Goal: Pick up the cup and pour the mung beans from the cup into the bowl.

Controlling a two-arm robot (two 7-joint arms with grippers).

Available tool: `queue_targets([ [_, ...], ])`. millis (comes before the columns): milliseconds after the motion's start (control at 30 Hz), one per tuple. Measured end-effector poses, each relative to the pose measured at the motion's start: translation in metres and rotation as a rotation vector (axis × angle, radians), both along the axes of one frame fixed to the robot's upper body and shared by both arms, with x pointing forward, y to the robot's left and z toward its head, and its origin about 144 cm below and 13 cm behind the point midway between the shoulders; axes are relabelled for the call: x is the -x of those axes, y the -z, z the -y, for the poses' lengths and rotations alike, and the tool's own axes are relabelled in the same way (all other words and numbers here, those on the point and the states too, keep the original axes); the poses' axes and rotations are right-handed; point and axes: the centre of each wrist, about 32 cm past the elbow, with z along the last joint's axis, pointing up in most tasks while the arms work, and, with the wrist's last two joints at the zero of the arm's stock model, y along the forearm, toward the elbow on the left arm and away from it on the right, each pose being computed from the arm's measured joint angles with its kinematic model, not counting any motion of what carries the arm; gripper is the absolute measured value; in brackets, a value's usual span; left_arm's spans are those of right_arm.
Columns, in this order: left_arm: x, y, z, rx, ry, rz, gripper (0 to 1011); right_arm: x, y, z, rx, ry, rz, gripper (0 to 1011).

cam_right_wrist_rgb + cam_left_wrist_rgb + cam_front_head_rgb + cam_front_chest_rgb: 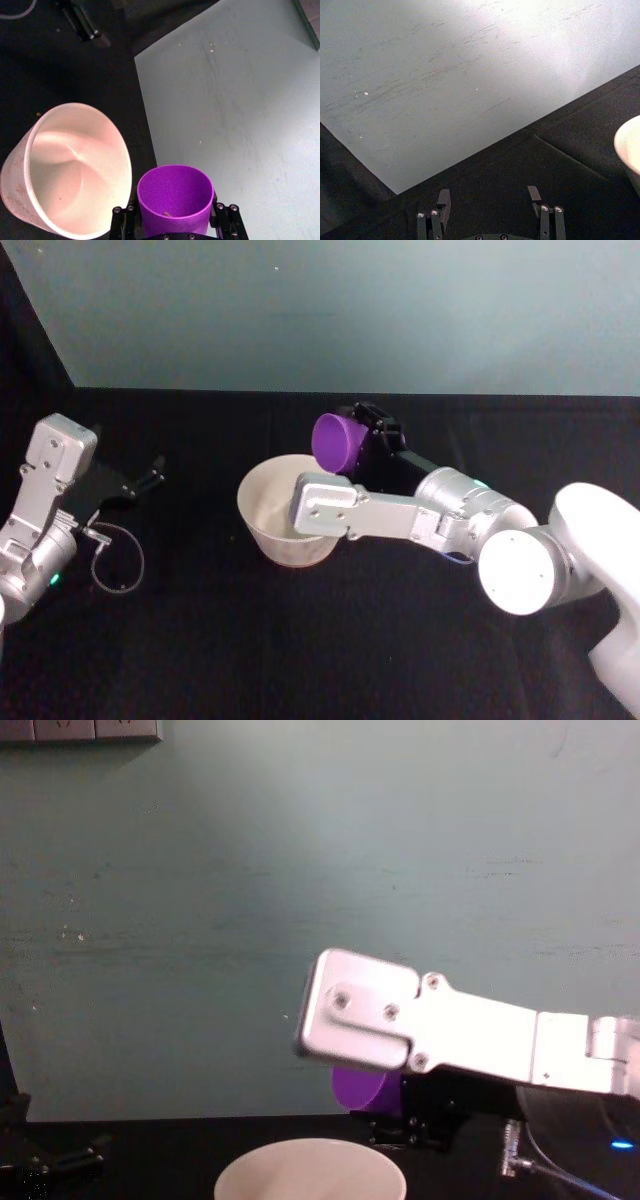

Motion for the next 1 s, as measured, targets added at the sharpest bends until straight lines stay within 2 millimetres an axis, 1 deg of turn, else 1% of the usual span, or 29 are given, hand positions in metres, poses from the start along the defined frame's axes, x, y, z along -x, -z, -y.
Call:
queue_targets([
  [167, 0.000, 0.000, 0.000, 0.000, 0.000, 0.000, 1000, 0.001, 0.001, -0.010, 0.080, -0.008, 0.038, 734],
  [600, 0.000, 0.000, 0.000, 0.000, 0.000, 0.000, 1000, 0.003, 0.007, -0.028, 0.232, -0.022, 0.105, 734],
  [1000, 0.000, 0.000, 0.000, 0.000, 0.000, 0.000, 1000, 0.005, 0.011, -0.036, 0.361, -0.027, 0.165, 734],
])
